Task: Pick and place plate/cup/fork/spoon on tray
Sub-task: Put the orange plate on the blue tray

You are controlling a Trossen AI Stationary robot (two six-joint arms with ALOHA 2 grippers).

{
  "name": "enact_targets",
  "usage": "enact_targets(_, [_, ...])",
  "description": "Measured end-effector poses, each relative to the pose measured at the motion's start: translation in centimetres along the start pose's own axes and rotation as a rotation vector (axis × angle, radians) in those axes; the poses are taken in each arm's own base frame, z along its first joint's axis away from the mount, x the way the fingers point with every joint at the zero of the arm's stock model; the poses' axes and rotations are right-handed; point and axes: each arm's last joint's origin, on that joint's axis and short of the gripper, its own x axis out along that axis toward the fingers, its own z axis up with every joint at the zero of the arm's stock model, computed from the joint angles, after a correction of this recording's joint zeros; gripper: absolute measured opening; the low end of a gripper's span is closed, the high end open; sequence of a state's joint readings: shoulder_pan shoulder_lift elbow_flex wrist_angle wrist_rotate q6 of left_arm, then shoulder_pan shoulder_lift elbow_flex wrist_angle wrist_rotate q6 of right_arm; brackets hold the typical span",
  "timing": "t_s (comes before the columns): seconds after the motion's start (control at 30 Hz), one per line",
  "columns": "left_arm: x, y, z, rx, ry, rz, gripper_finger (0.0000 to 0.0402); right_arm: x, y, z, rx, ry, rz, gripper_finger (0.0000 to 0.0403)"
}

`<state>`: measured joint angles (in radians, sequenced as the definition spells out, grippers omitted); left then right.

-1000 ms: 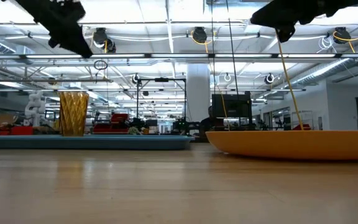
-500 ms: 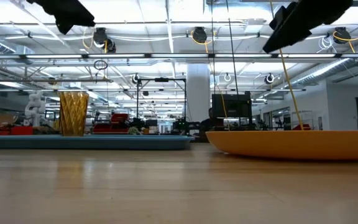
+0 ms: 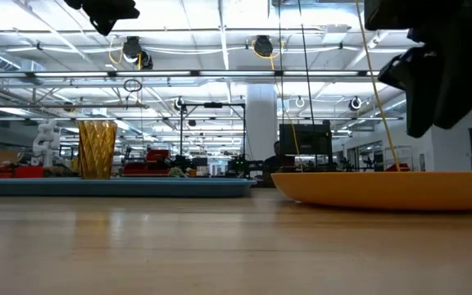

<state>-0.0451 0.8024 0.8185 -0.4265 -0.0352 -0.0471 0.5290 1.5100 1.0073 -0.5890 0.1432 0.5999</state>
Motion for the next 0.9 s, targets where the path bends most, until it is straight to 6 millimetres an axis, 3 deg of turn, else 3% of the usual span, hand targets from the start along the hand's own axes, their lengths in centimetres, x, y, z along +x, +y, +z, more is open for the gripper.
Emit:
enact_targets(0.57, [2.8, -0.6, 0.5, 0.025, -0.019, -0.022, 0.0095, 0.8, 1.0, -0.9, 0.016, 0.029, 0.019, 0.0155])
enact_targets(0.9, [4.2, -0.7, 0.7, 0.053, -0.036, -0.022, 0.0095, 2.6, 0.3, -2.5, 0.031, 0.006, 0.038, 0.0155])
